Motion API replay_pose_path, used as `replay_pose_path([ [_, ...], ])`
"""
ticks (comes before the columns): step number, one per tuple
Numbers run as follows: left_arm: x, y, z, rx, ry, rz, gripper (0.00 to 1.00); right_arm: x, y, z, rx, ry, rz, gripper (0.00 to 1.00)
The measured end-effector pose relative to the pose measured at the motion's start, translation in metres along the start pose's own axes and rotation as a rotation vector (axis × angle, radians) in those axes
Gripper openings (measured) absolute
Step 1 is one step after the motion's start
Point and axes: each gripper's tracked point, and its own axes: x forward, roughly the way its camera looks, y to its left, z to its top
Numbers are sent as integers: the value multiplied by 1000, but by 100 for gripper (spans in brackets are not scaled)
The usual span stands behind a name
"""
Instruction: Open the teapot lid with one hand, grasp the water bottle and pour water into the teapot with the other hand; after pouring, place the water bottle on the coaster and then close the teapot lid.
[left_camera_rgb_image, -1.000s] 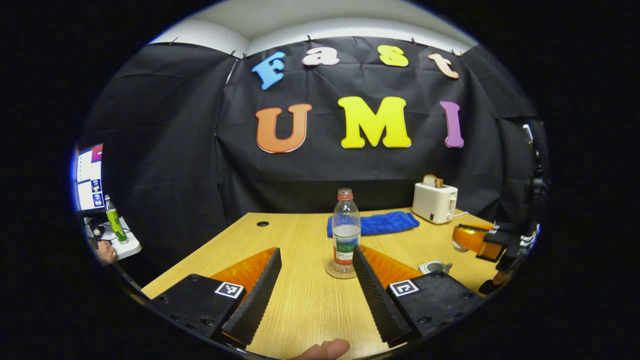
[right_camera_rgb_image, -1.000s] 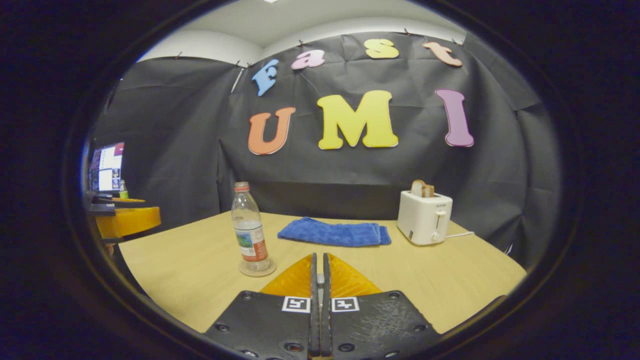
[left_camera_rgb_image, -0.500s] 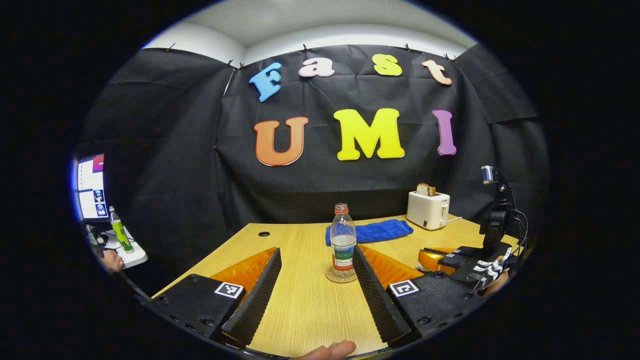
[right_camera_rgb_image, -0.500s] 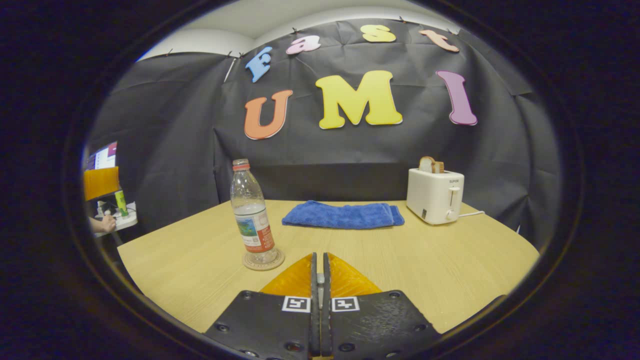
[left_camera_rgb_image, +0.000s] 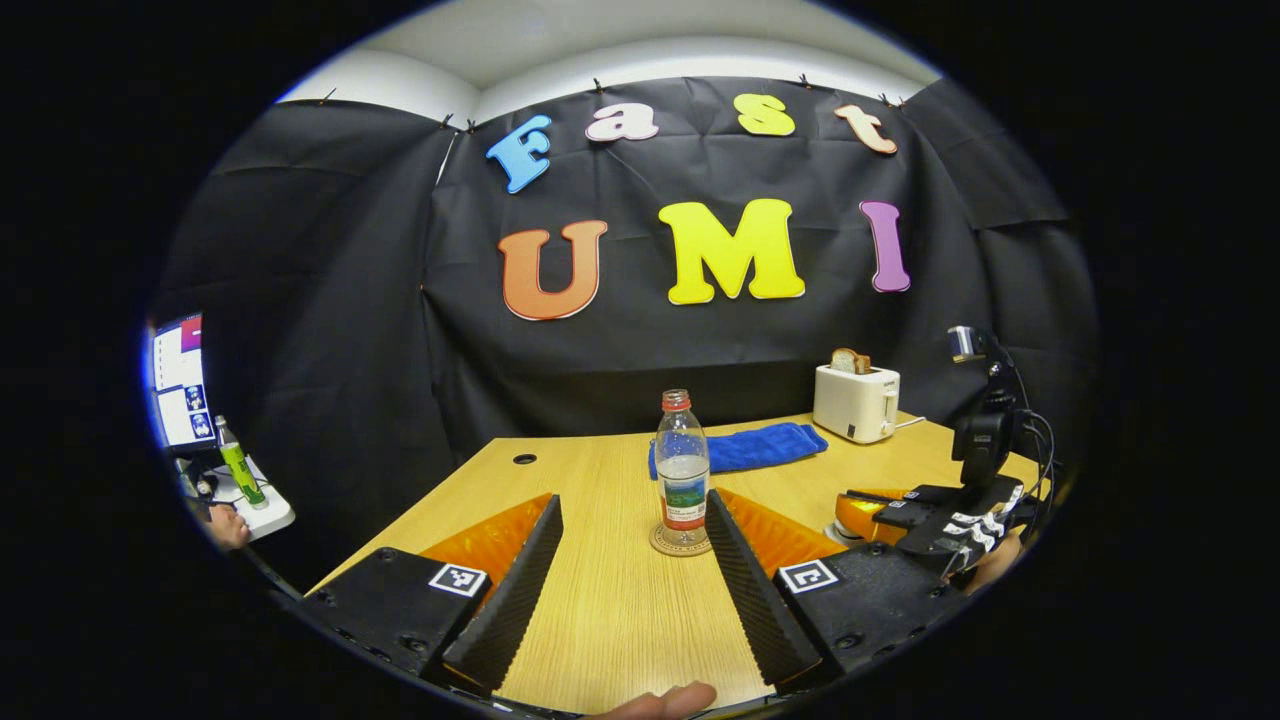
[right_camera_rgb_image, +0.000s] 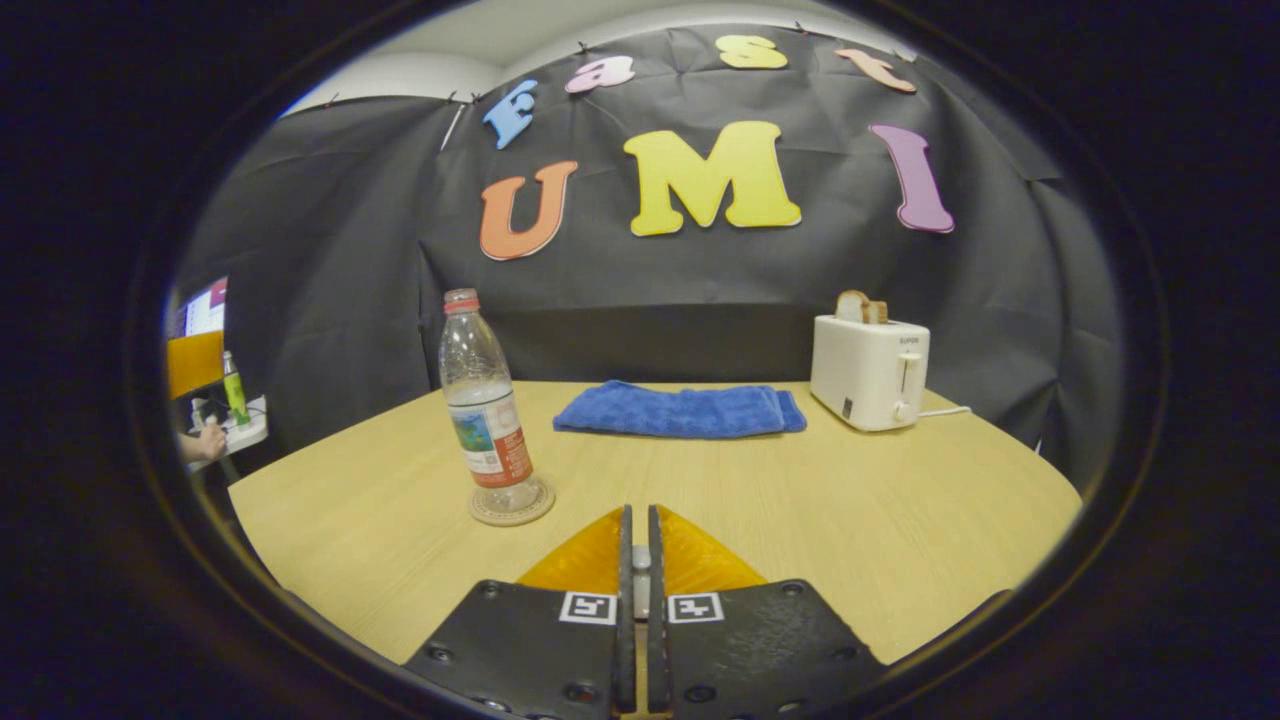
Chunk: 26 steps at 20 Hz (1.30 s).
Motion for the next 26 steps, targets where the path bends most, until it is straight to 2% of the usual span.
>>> replay_pose_path([
  [3, 1, -1, -2, 6, 11, -2, 91, -1, 3, -3, 1, 12, 7, 6],
  [4, 1, -1, -4, 5, 13, -3, 91, -3, 3, -2, -3, 10, 4, 4],
  [5, 1, 0, -4, 5, 16, -1, 91, -6, 2, 2, -6, 1, 6, 13],
  [6, 1, 1, -3, 5, 14, 3, 90, -11, 3, 6, -9, -9, 7, 11],
  [7, 0, 2, -1, 5, 8, 6, 90, -16, 3, 10, -21, -18, 3, 20],
  [8, -1, 2, 1, 0, 5, 7, 90, -21, 5, 13, -37, -22, 3, 25],
  [9, -3, 2, 3, -7, 2, 7, 90, -26, 7, 17, -46, -26, 12, 39],
  [10, -4, 2, 4, -13, 0, 7, 90, -32, 12, 20, -52, -30, 30, 48],
  [11, -5, 2, 6, -20, -4, 9, 90, -39, 15, 25, -55, -36, 45, 65],
  [13, -7, 2, 10, -40, -19, 12, 90, -52, 14, 35, -62, -59, 49, 85],
  [15, -9, -1, 10, -39, -18, 6, 90, -66, 2, 47, -77, -88, 3, 97],
  [19, -12, 1, 13, -31, -21, 33, 90, -100, -19, 65, -120, -128, -76, 97],
  [21, -14, -7, 15, -27, -24, 22, 90, -119, -27, 73, -146, -155, -91, 96],
  [24, -18, -8, 20, -17, -42, 21, 91, -142, -35, 74, -171, -162, -74, 95],
  [26, -20, -11, 22, -20, -45, 27, 90, -157, -52, 75, -172, -169, -101, 96],
])
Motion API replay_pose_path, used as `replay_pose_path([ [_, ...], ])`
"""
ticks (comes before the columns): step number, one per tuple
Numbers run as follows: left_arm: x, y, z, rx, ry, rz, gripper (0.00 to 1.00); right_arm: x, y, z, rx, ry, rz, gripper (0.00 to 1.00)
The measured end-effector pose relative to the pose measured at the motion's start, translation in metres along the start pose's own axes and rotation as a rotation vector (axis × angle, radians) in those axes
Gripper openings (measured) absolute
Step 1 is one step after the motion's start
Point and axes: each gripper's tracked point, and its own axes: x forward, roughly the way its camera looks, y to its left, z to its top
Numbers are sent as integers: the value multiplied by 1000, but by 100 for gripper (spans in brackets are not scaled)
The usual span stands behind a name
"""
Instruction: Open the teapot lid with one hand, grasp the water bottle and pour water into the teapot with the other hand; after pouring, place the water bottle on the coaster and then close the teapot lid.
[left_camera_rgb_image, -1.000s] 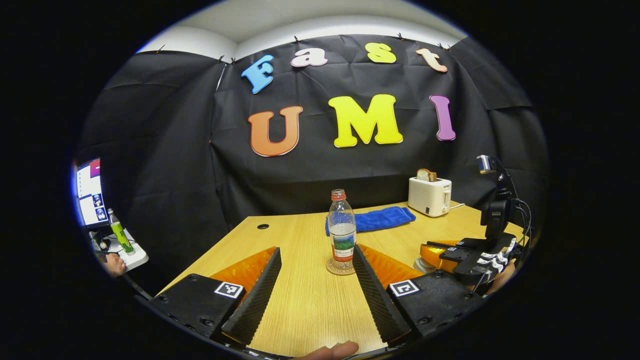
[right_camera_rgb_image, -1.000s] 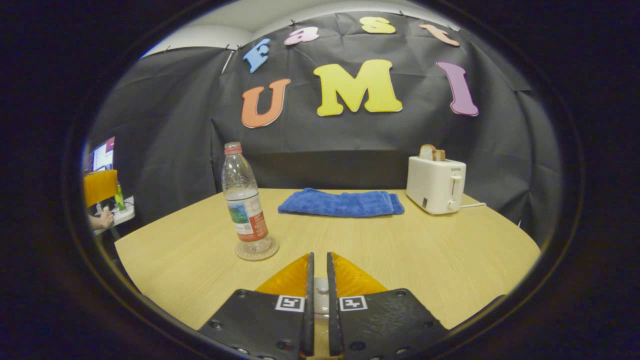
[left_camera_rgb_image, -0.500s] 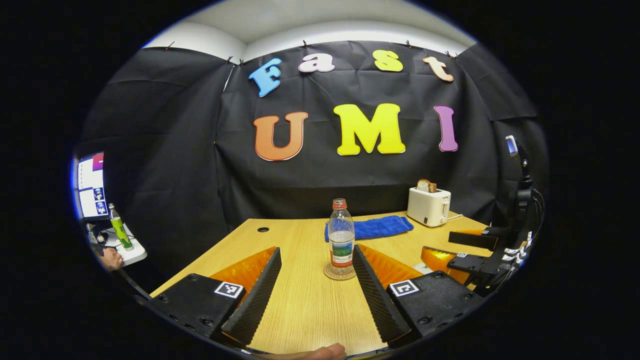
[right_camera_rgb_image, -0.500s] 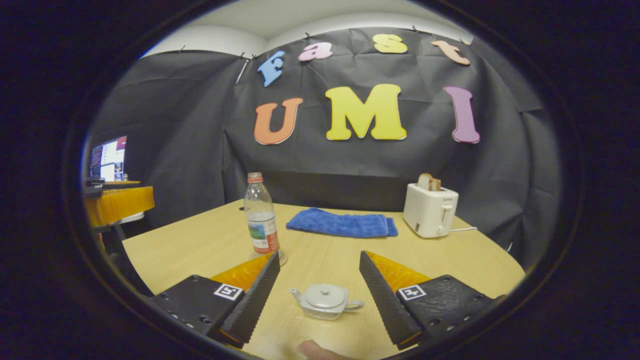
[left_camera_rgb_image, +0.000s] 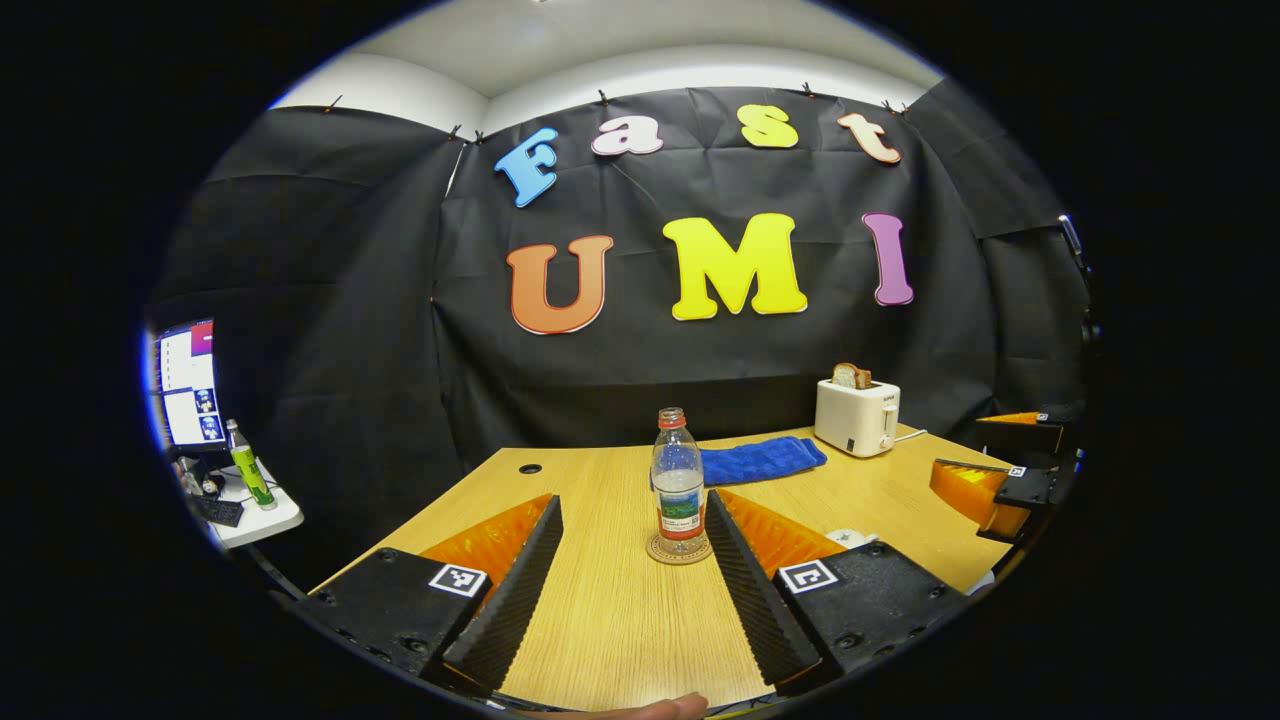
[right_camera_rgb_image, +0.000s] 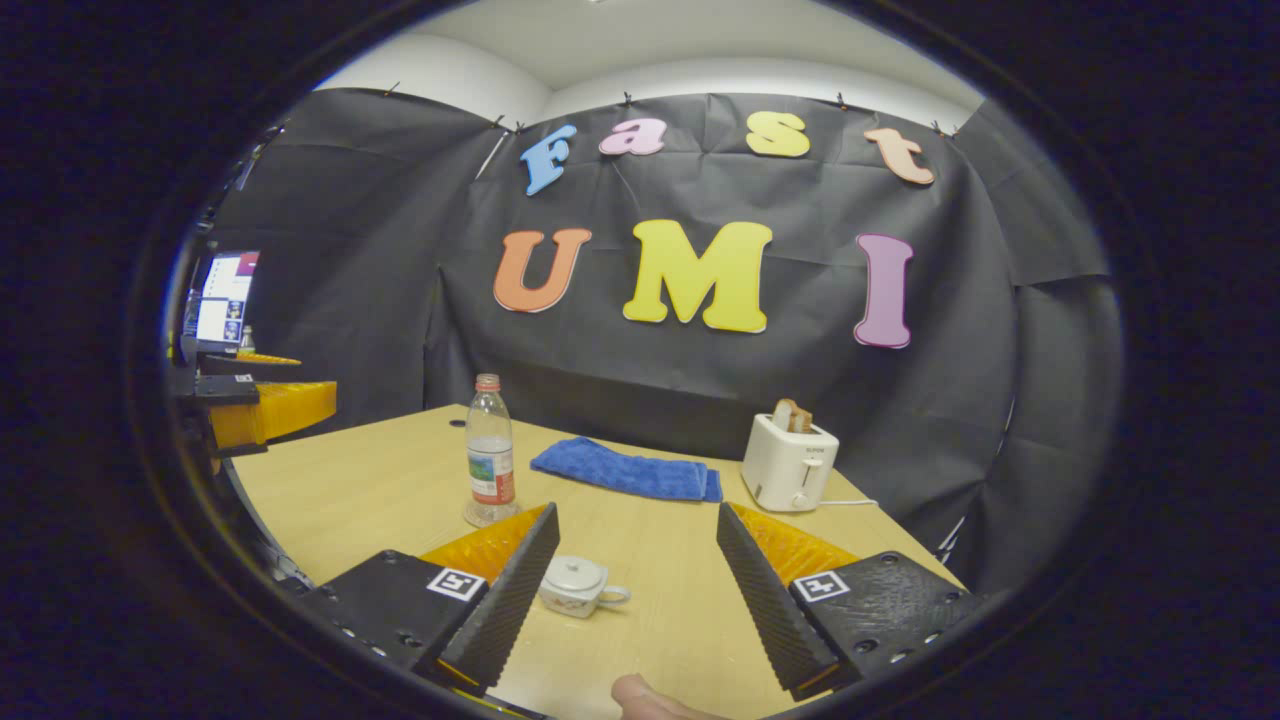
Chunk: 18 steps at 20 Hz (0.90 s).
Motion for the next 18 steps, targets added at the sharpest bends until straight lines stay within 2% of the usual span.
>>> replay_pose_path([
  [3, -3, -1, -2, 5, 7, 32, 90, -19, -32, 5, 43, -39, -61, 96],
  [6, -6, -8, -14, -11, 56, 60, 90, -40, -48, 5, 102, -77, -60, 95],
  [11, -10, -14, -7, 53, 7, 108, 90, -53, -75, -6, 115, -85, -74, 96],
  [18, -12, -29, -7, -5, -7, 82, 90, -49, -87, -15, 131, -50, -90, 96],
])
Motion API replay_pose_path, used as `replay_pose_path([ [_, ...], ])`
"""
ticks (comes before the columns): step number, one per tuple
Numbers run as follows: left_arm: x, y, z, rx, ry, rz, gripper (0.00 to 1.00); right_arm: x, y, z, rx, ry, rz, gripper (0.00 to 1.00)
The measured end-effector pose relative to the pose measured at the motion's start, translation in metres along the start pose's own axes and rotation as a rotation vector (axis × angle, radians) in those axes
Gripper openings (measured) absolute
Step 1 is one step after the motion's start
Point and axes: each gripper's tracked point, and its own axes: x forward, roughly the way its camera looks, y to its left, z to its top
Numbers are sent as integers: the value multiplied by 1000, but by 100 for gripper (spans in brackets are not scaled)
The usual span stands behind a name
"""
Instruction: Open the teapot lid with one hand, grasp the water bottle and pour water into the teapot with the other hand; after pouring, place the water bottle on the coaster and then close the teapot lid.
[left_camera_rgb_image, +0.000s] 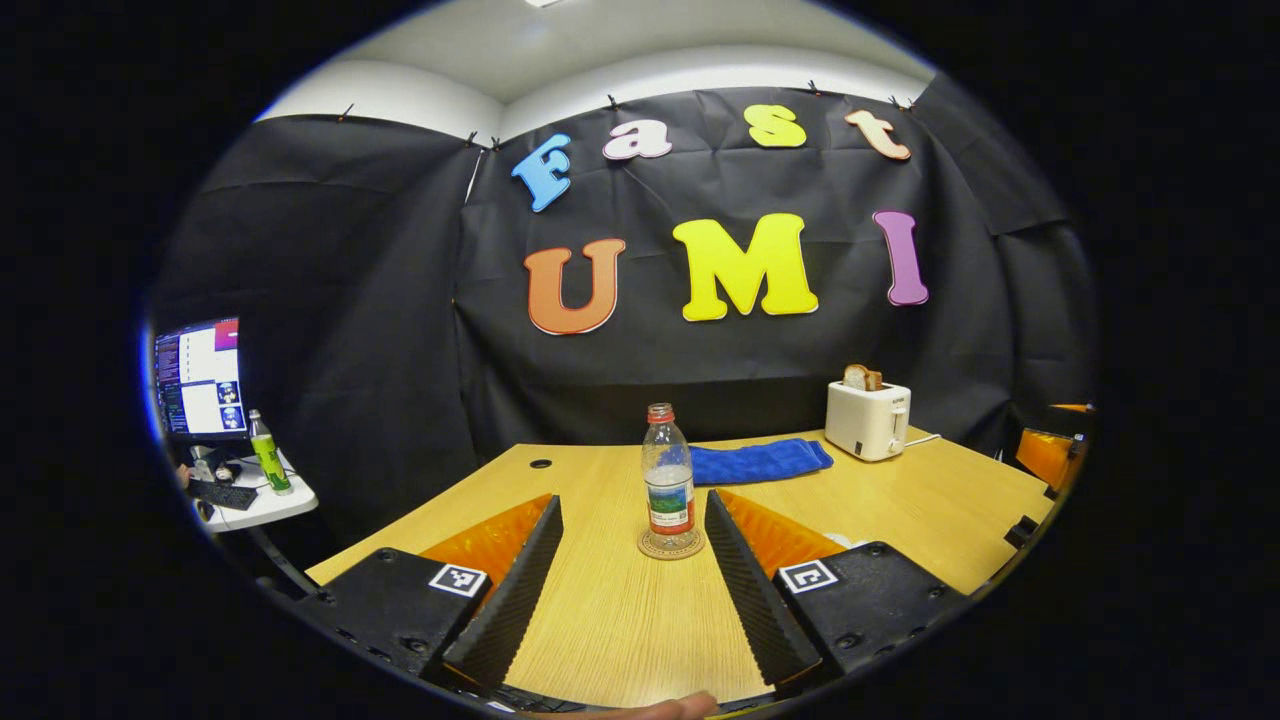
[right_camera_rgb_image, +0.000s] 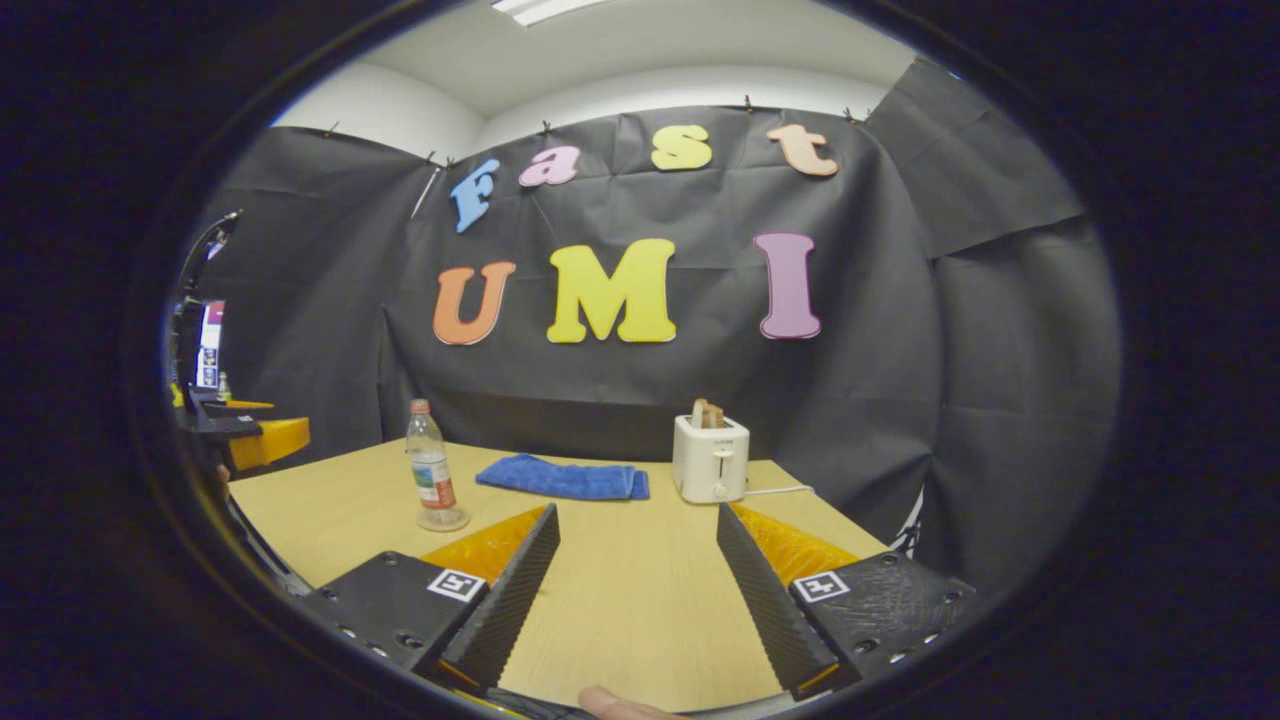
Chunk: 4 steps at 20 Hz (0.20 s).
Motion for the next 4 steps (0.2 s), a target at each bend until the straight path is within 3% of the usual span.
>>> replay_pose_path([
  [4, -1, -6, 5, -8, -23, -29, 90, -1, 2, 2, -10, -8, 7, 95],
])
